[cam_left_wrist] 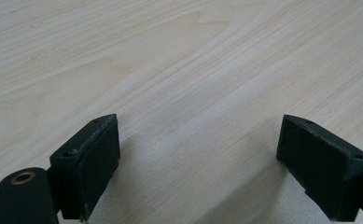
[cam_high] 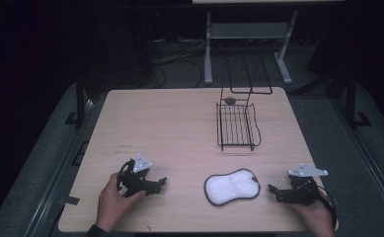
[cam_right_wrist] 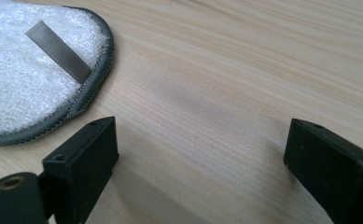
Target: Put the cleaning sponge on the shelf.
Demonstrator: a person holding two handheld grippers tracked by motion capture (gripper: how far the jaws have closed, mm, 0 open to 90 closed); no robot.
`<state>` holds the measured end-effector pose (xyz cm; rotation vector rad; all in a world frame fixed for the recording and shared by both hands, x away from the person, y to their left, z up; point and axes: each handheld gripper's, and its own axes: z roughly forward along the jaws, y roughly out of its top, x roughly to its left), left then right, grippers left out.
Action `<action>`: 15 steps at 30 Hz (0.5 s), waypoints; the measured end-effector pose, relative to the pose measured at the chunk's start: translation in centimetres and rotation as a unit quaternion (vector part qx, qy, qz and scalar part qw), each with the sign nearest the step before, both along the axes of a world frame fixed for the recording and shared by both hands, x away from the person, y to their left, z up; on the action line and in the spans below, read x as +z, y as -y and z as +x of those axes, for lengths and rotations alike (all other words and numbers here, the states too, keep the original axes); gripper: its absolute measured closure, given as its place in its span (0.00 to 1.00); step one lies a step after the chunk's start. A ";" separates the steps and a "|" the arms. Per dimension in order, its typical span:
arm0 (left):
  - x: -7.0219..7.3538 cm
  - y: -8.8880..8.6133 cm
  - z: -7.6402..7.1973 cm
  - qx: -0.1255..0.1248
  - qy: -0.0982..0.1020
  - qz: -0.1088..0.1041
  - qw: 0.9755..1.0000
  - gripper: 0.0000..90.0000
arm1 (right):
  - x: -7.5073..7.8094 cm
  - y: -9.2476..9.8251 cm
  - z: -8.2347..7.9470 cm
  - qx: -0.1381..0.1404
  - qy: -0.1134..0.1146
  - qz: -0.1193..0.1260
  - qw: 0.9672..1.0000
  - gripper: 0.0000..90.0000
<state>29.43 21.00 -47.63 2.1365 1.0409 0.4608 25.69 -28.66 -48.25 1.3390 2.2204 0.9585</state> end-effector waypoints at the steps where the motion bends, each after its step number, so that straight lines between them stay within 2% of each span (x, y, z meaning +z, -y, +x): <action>1: 0.0 0.0 0.0 0.000 0.000 0.000 1.000 0.14 | 0.0 0.0 0.0 0.000 0.000 0.000 1.000 0.10; 8: 0.0 0.0 0.0 0.000 0.000 0.000 1.000 0.14 | 0.3 0.1 -0.1 0.007 -0.003 0.000 1.000 0.17; 9: 0.0 0.0 0.0 0.000 0.000 0.000 1.000 0.14 | 0.5 0.0 -0.1 0.008 -0.012 0.002 1.000 0.23; 11: 0.0 0.0 0.0 0.000 0.000 0.000 1.000 0.14 | 0.8 -0.1 -0.3 0.011 -0.008 0.002 1.000 0.27; 15: 0.0 0.0 0.0 -0.001 0.000 0.000 1.000 0.14 | 1.9 -0.3 -0.6 0.027 0.008 0.028 0.999 0.54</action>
